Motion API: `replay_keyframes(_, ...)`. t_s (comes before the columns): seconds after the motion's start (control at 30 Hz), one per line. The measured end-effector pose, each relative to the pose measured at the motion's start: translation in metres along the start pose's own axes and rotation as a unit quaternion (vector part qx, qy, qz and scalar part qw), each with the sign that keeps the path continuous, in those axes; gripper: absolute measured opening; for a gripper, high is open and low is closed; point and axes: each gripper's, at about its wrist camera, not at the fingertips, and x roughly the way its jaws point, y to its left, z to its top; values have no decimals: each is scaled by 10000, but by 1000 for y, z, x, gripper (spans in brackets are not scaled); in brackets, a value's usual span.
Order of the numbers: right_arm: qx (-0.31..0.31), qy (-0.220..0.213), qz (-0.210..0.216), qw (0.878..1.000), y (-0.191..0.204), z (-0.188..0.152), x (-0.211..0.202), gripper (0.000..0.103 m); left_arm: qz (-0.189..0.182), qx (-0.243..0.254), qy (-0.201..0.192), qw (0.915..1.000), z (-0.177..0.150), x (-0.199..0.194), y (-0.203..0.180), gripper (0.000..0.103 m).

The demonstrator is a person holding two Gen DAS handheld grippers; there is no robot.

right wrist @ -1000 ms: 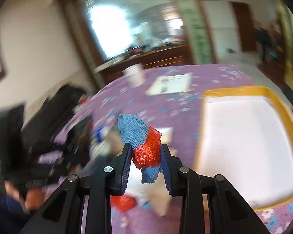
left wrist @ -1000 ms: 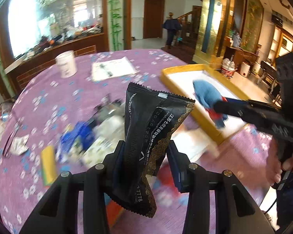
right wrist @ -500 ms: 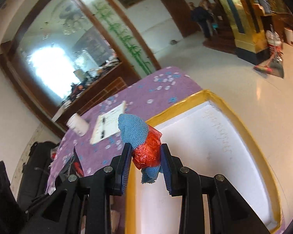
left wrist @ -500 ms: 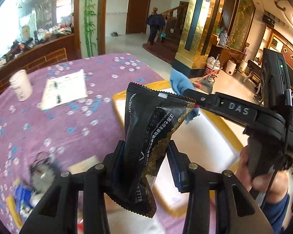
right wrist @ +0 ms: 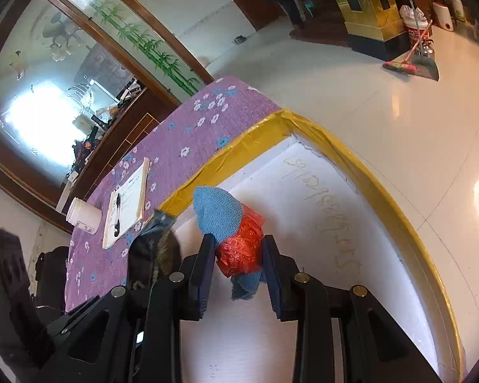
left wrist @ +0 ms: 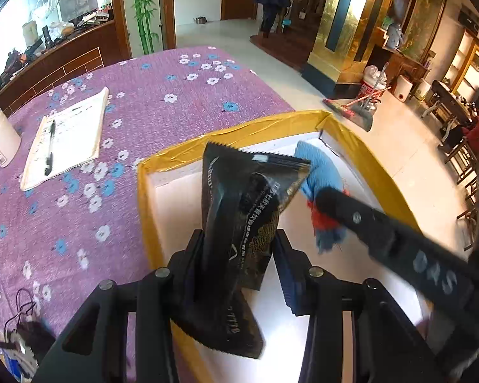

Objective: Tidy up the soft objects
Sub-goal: 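Carry both bags to the white tray and open both grippers to release, then return to the table and grasp the blue-red sponge pack with the left gripper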

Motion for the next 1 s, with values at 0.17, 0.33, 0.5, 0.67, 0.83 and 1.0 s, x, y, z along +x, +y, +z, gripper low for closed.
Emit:
replay_keyframes(0.17, 135, -32, 10, 9999, -3, 2, 3, 34, -109, -211, 157, 9996, 9, 22, 0, 42)
replay_keyframes(0.33, 262, -22, 23, 9997, -7, 3, 7, 34, -122, -239, 214, 9994, 10, 33, -4, 42)
replay_keyframes(0.5, 251, 2, -37, 9997, -5, 3, 9, 41, -108, -238, 186, 9995, 9, 31, -5, 46)
replay_keyframes(0.67, 249, -114, -60, 9996, -6, 3, 2, 51, -141, -343, 196, 9991, 10, 24, 0, 51)
replay_keyframes(0.83, 237, -349, -7, 9991, -5, 4, -12, 51, -170, -469, 180, 9986, 6, 8, 7, 51)
replay_keyframes(1.0, 90, -395, -1, 9992, 3, 2, -16, 52, -144, -498, 53, 9986, -2, -14, 11, 52)
